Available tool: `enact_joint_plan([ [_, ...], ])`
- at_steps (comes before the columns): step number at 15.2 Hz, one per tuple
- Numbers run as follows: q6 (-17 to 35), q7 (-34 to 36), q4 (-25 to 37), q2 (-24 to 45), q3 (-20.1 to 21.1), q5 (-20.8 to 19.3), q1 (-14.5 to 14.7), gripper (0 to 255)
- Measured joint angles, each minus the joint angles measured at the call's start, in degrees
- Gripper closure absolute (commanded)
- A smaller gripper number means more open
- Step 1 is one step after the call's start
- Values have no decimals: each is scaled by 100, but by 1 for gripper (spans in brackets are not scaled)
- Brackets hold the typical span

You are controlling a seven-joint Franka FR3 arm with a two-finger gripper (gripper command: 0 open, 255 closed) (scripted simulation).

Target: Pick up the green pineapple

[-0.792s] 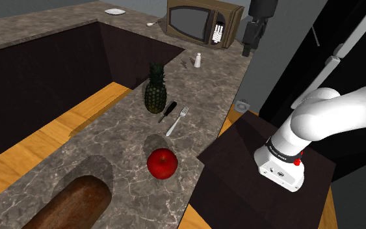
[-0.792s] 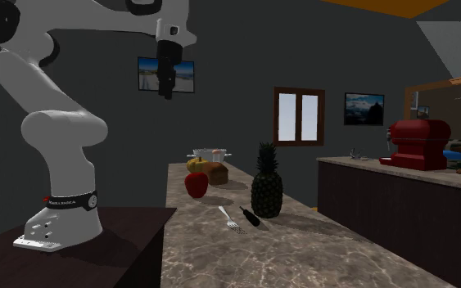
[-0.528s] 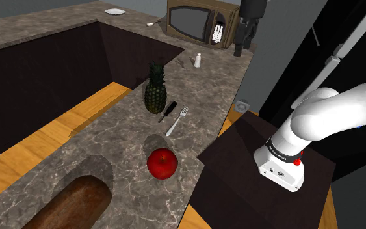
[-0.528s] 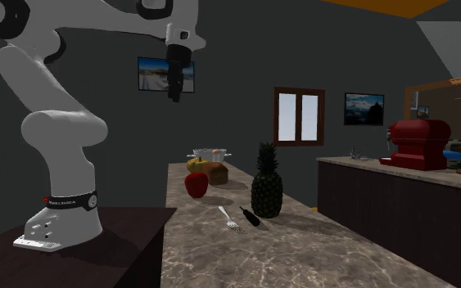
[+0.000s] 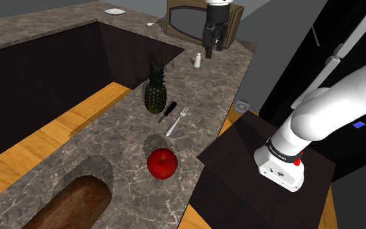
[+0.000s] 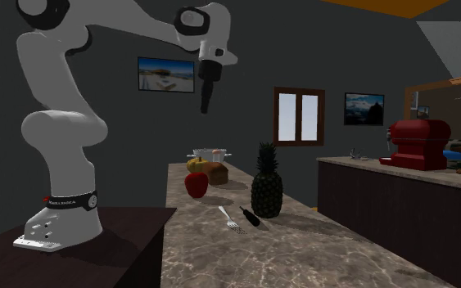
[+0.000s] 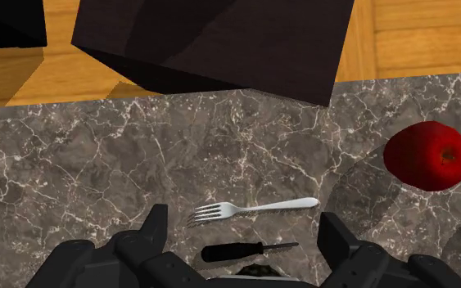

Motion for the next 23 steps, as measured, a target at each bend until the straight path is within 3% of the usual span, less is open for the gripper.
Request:
enact_joint_plan([
  [9,235,481,1701,2187,356,-328,141,0],
  [18,-199,843,4141,4480,460,-828,530,0],
  [23,-1,865,4117,4676,449,-869,556,0],
])
